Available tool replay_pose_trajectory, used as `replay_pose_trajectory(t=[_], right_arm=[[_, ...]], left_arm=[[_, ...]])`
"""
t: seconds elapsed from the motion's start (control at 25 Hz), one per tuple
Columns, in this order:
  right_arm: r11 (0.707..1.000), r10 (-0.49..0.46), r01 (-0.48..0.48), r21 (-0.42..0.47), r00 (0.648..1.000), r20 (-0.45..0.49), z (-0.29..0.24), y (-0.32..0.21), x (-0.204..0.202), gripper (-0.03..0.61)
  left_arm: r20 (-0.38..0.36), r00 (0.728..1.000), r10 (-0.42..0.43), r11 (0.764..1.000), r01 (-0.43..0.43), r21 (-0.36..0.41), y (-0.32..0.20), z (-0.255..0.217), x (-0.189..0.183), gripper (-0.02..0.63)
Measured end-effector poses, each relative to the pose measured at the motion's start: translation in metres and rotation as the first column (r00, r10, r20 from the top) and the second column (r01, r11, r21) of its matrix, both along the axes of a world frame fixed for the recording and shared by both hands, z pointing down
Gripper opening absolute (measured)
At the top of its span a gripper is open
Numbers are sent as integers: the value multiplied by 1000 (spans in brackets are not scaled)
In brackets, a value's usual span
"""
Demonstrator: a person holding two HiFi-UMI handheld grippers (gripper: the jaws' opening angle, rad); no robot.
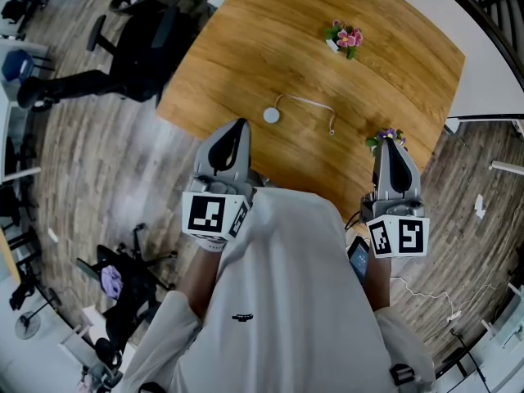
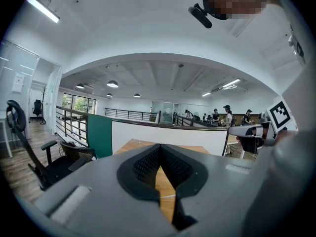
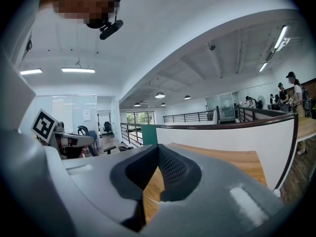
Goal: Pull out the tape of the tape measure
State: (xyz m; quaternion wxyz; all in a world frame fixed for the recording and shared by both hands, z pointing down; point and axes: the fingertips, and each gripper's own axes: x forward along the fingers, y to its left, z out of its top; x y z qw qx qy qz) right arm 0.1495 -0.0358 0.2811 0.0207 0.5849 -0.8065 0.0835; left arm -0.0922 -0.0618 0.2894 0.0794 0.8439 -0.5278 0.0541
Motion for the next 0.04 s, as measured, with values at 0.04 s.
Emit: replay_pose_trajectory(t=[0.04], right_arm=[[1000,0,0,0,1000,0,0,0,0,2]], left_arm=[[-1,1000,0,1000,0,1,0,0,0,17]])
